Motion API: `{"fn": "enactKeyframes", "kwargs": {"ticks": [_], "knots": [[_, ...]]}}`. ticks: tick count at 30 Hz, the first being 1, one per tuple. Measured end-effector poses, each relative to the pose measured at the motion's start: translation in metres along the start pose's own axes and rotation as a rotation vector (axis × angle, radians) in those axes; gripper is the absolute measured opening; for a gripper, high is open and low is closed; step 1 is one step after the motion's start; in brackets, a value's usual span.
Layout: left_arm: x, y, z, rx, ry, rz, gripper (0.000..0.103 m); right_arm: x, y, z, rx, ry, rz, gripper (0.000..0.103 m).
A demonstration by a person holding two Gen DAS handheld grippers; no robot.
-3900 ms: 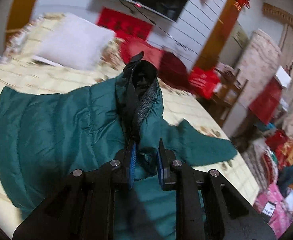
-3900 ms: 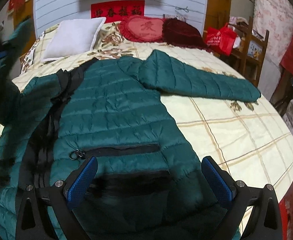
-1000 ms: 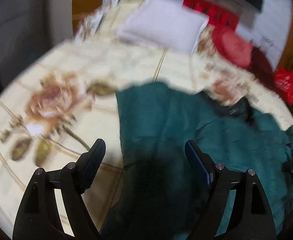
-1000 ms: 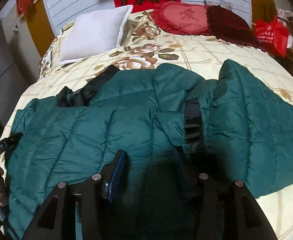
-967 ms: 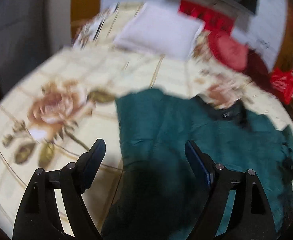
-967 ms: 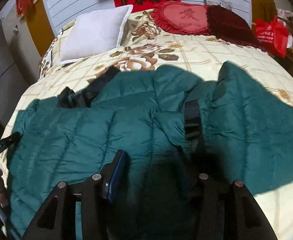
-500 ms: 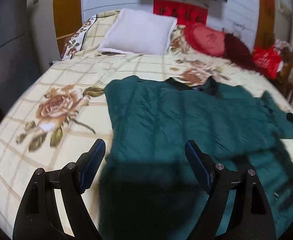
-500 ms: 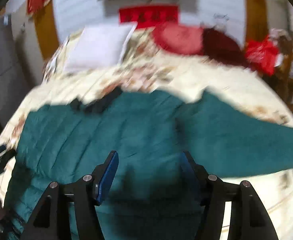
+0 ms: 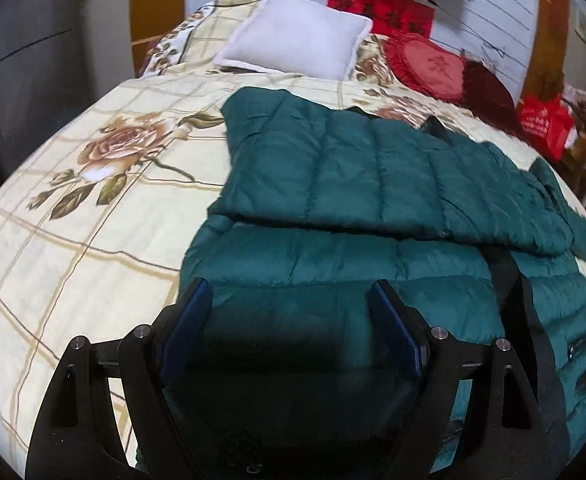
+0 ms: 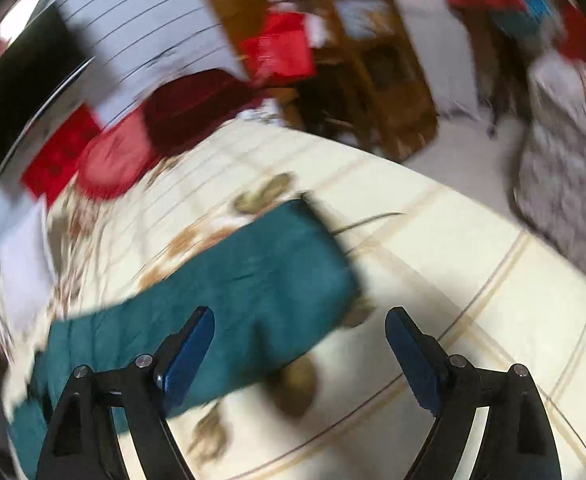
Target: Fold large clothes
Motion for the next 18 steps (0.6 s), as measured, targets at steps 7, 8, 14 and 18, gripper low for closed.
{"fn": "enactKeyframes", "kwargs": {"ticks": [7, 8, 14, 18], "knots": [[-0.002, 0.004, 0.003, 0.002, -0.009, 0.02, 0.082, 0.002, -0.006, -0.034, 0.097, 0.032, -0.05, 0.068], [-0.002, 0.005, 0.002, 0.001, -0.007, 0.02, 0.082, 0.002, -0.003, -0.037, 0.11, 0.022, -0.045, 0.068], [-0.001, 0.008, 0.001, 0.005, -0.007, 0.031, 0.082, -0.003, 0.004, -0.042, 0.074, -0.029, 0.005, 0.02], [-0.001, 0.01, 0.001, 0.005, -0.006, 0.043, 0.082, -0.004, 0.023, -0.013, 0.051, -0.103, 0.084, 0.016]]}}
Point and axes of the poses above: each gripper's, at about its wrist camera, not at the fingertips, and z roughly against the way its jaws point, y to its left, x to its top, the point moved 2 cm from there along -z, roughly the way its jaws point, and after that the axes turned 5 degrees about -y, right-handed, at the moved point
